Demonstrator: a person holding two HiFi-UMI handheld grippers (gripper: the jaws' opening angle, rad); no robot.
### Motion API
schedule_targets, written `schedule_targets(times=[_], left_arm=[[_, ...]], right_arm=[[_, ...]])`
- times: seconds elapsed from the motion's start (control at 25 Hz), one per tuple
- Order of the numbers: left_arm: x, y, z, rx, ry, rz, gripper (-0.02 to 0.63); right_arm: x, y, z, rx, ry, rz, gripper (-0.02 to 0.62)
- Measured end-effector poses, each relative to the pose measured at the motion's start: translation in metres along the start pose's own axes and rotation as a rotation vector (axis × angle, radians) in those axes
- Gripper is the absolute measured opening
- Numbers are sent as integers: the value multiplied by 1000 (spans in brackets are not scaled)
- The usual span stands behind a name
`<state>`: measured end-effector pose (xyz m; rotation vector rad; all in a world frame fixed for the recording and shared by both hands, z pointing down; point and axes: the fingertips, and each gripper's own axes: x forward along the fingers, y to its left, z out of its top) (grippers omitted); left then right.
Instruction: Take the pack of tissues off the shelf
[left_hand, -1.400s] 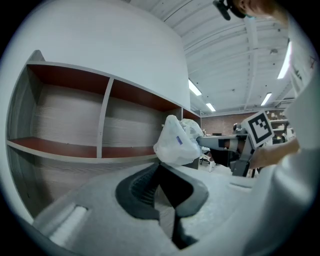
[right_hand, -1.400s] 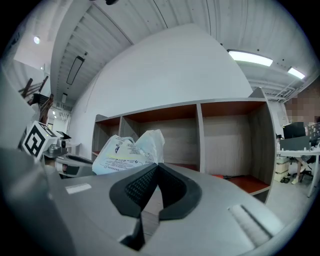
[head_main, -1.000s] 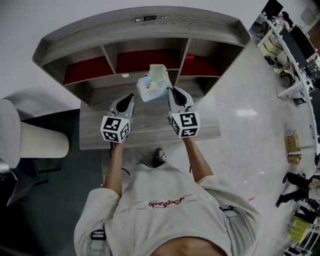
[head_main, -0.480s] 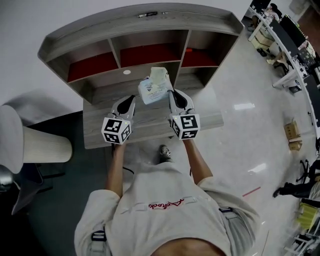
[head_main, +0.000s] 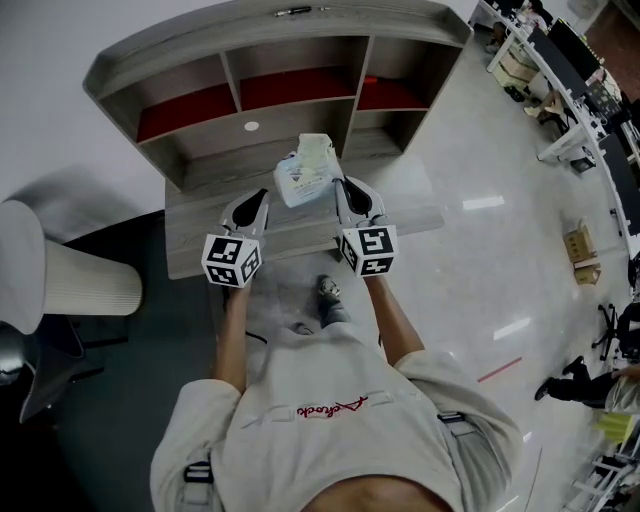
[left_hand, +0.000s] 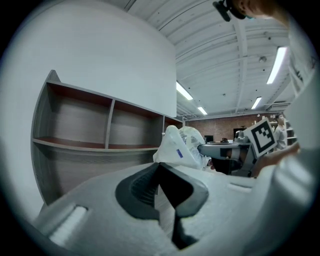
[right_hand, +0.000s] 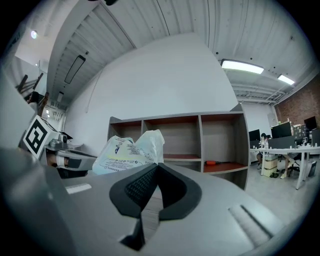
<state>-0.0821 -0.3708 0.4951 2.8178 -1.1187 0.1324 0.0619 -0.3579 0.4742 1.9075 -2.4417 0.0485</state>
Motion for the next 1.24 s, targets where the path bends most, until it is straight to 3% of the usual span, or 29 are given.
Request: schedule_targets(times=[0.48, 1.24], left_arm=[[-22, -34, -10, -2, -6, -20, 0], [-45, -50, -14, 1, -7, -20, 0]], right_arm=[[-42, 5, -9, 0, 7, -16, 9], [-69, 18, -8, 1, -3, -14, 9]])
